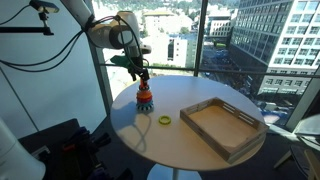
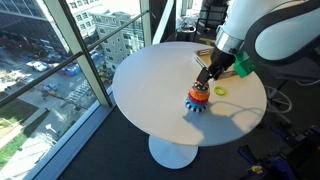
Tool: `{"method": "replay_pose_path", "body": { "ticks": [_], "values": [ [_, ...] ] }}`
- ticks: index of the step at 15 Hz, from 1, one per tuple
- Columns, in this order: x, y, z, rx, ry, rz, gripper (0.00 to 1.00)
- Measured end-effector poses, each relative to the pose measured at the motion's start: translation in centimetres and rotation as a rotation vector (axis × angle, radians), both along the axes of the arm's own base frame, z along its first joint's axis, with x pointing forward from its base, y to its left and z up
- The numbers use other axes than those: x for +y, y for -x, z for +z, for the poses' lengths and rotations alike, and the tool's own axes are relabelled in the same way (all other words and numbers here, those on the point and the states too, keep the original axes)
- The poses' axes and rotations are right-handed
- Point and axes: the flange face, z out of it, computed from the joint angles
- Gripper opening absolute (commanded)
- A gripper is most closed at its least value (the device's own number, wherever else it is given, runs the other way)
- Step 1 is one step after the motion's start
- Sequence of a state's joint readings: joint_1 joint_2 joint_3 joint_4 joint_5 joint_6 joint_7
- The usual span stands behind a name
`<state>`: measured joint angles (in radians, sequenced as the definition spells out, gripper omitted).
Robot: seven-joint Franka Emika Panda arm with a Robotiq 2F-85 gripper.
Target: Remove the black and white ring from the top of the stack and put it on the table.
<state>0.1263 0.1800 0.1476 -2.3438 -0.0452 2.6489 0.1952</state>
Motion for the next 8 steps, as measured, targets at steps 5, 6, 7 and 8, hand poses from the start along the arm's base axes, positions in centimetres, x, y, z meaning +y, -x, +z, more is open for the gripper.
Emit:
{"method": "replay_pose_path", "body": {
  "ticks": [5, 6, 7, 8],
  "values": [
    [-0.1, -1.3, -0.6, -0.004, 0.016, 0.005, 1.00],
    [0.0, -1.5, -0.8, -0.004, 0.016, 0.005, 1.00],
    [0.0, -1.6, -0.9, -0.002, 0.017, 0.005, 1.00],
    [0.0, -1.8, -1.1, -0.001, 0.017, 0.005, 1.00]
  ]
}}
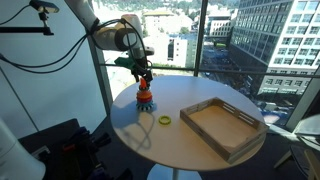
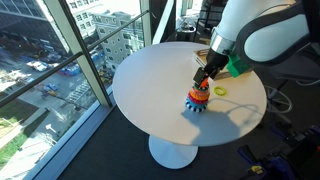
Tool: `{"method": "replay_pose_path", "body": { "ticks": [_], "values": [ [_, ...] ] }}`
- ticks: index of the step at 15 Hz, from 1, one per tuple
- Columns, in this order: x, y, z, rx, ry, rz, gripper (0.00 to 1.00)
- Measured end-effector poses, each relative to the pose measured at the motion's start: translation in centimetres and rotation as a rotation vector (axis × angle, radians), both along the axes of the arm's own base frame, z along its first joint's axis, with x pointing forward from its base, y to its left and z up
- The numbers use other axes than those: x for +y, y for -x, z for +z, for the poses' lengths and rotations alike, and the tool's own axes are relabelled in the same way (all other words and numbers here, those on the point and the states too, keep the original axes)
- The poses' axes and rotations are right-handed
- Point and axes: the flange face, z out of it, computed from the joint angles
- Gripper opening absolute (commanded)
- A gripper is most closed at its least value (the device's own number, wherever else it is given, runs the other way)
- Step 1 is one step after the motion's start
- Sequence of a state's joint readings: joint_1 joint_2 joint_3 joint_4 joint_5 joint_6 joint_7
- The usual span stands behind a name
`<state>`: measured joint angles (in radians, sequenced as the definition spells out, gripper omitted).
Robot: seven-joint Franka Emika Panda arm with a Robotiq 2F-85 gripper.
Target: Remove the black and white ring from the top of the stack and put it on the table.
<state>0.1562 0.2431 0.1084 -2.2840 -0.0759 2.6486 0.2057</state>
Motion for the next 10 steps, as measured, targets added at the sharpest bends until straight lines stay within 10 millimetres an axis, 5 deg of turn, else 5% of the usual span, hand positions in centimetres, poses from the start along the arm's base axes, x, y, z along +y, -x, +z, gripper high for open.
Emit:
{"method": "replay_pose_path", "body": {
  "ticks": [7, 8, 10],
  "values": [
    [0.03, -0.50, -0.92, 0.010, 0.003, -0.002, 1.00],
    [0.08, -0.53, -0.99, 0.011, 0.004, -0.001, 0.97],
    [0.16, -0.62, -1.13, 0.013, 0.004, 0.000, 0.72]
  ]
}}
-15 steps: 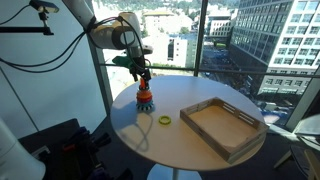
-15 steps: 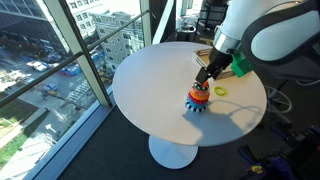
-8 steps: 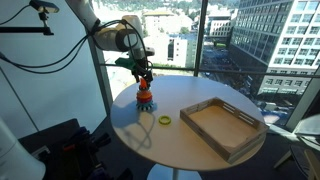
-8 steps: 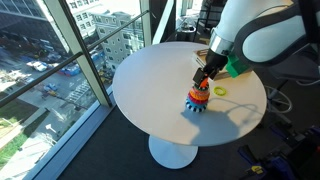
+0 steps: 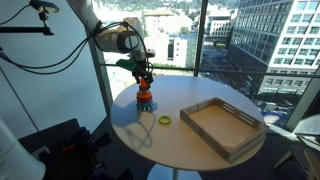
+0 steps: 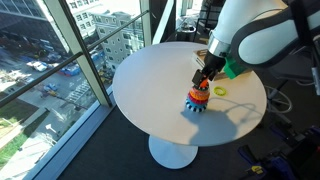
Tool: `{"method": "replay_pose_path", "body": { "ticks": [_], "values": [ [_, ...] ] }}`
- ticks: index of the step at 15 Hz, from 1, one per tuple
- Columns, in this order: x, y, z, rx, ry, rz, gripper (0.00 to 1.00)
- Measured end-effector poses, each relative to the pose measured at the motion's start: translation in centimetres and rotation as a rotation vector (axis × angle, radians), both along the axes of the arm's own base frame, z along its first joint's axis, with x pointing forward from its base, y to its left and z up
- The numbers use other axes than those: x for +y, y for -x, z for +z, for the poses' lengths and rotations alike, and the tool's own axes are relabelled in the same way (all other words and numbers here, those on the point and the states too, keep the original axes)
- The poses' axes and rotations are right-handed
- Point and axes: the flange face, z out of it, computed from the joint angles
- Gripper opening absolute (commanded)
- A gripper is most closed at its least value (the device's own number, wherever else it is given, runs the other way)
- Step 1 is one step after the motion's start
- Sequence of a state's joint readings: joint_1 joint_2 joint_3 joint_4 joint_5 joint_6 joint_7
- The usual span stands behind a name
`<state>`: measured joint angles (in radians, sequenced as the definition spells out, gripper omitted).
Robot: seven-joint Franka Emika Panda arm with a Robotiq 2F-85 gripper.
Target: Remove the black and white ring from the top of the stack and put it on the table.
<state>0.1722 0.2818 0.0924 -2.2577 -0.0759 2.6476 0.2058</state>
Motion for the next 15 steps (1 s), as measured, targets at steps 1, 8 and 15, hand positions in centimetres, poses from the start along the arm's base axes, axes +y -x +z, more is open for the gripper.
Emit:
{"method": "replay_pose_path", "body": {
  "ticks": [1, 8, 15],
  "values": [
    [0.0, -0.1, -0.1, 0.001, 0.000, 0.000, 0.68],
    [0.2, -0.2, -0.2, 0.002, 0.000, 0.002, 0.41],
    [0.4, -0.3, 1.0, -0.016, -0.003, 0.003, 0.41]
  ]
}}
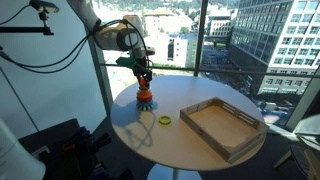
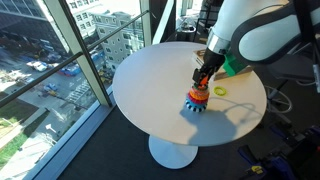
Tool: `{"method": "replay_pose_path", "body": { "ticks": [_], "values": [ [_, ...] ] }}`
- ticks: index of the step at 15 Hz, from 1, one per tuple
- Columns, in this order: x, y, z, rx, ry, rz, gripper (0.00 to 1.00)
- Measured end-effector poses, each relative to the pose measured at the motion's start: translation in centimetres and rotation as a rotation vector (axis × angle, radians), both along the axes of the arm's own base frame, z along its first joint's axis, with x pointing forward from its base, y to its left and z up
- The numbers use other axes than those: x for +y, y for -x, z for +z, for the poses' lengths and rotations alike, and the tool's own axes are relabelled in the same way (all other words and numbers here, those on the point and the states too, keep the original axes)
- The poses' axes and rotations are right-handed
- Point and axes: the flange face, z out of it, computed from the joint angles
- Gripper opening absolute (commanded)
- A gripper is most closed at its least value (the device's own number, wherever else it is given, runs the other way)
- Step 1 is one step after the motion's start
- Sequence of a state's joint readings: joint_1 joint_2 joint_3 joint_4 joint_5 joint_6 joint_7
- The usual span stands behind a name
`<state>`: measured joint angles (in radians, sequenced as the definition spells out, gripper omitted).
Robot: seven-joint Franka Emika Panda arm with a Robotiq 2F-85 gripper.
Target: Remove the black and white ring from the top of the stack and put it on the table.
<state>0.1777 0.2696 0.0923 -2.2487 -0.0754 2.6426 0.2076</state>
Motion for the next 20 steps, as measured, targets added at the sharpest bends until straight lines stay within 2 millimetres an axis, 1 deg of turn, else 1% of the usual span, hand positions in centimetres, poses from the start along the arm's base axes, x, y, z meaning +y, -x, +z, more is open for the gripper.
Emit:
{"method": "replay_pose_path", "body": {
  "ticks": [6, 13, 16, 18, 20],
  "values": [
    [0.1, 0.1, 2.8, -0.027, -0.012, -0.015, 0.41],
    [-0.5, 1.1, 7.2, -0.056, -0.022, -0.076, 0.41],
    [-1.8, 1.6, 8.2, -0.047, -0.019, -0.132, 0.41],
    [-3.2, 1.8, 8.2, -0.035, -0.015, -0.172, 0.41],
    [-4.9, 1.9, 7.8, -0.020, -0.009, -0.211, 0.41]
  ]
}}
